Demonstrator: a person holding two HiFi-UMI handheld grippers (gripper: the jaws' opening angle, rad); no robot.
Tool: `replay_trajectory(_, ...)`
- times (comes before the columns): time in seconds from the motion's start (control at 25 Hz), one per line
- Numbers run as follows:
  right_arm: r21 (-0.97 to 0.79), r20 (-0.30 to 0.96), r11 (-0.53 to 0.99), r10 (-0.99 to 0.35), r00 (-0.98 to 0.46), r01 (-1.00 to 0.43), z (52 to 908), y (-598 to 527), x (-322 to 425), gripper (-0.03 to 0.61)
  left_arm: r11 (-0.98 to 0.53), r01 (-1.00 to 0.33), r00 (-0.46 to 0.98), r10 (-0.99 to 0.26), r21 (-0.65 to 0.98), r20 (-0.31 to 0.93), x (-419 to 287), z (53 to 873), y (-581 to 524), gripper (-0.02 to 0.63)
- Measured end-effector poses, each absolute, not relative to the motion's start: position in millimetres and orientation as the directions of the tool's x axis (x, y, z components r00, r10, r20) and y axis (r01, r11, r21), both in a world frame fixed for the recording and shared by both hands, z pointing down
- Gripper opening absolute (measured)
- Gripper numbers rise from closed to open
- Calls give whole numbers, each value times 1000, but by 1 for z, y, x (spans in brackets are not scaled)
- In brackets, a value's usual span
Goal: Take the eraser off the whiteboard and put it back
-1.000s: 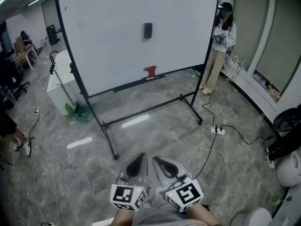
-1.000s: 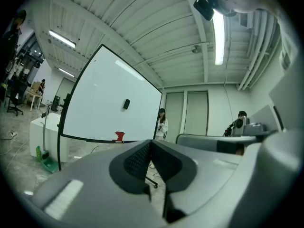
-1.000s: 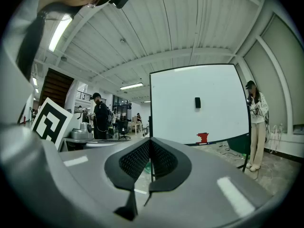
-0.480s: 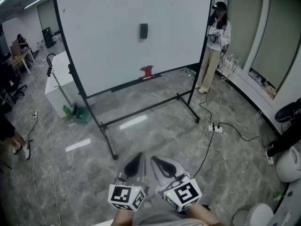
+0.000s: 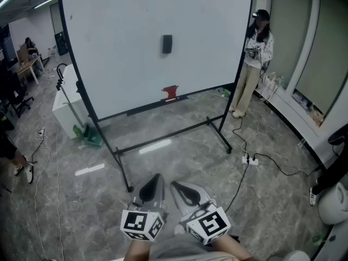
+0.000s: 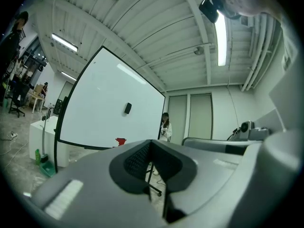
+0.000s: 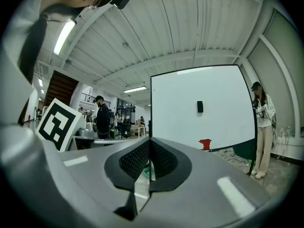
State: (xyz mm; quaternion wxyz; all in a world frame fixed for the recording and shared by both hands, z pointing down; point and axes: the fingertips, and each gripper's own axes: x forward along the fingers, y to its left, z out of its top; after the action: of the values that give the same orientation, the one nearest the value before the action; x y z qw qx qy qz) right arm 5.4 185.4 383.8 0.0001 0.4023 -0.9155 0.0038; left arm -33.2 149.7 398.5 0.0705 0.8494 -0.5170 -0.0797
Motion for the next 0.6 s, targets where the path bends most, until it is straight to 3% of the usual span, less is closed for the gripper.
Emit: replay_trajectory(0.6, 8, -14, 678, -735, -678, -735, 370, 103, 34, 2, -428, -888, 419, -904, 169, -86, -18, 384, 69, 0)
